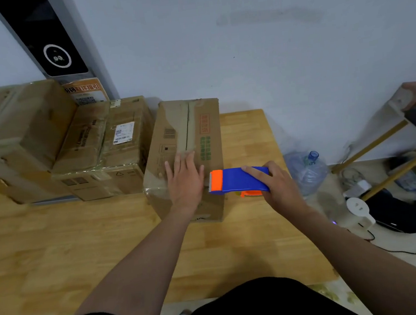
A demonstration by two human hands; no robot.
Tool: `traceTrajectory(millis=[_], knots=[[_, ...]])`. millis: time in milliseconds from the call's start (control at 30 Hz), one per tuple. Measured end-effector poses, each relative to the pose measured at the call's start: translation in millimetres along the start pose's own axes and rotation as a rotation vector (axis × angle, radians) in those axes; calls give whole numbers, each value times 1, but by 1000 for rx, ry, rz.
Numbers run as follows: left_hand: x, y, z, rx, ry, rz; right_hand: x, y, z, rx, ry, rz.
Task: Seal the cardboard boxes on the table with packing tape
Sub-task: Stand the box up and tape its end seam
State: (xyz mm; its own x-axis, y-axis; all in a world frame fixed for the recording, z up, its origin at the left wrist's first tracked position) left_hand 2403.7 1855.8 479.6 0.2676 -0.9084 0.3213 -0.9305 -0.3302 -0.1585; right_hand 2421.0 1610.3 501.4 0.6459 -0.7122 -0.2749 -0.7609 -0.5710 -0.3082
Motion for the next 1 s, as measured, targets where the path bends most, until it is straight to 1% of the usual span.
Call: traceTrajectory(millis=[133, 300, 367, 433, 633, 733, 833, 1000], knots=[[-12, 0, -2, 37, 24, -35, -1, -4, 2, -30, -20, -48], [-15, -2, 0, 21, 2, -55, 4, -5, 2, -114, -30, -170], [-16, -3, 2, 10, -8, -53, 8, -5, 0, -137, -69, -202], [-18, -3, 3, -3, -16, -54, 9, -6, -4, -116, -103, -227], [-19, -4, 4, -18, -12, -47, 7, -8, -10, -58, -53, -325], [-19, -4, 4, -12, -10, -42, 9, -5, -16, -20, -50, -333], [-17, -2, 2, -4, -6, -40, 23, -1, -18, 24, -60, -300], [-16, -3, 1, 18, -19, -33, 37, 1, -17, 18, -29, -244]])
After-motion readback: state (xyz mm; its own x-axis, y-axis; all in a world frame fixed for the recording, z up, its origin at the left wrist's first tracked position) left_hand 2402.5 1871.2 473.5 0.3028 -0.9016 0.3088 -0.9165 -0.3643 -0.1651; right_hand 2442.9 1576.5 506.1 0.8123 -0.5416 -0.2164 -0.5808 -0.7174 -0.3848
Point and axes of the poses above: each hand's wrist, its own y-axis away from the middle knuckle, its own z-axis out of the palm, x = y × z, the point moved 8 cm from there along -y, towards the middle knuckle, and after that the axes turned 3 degrees about -x, right-handed, at the moved point
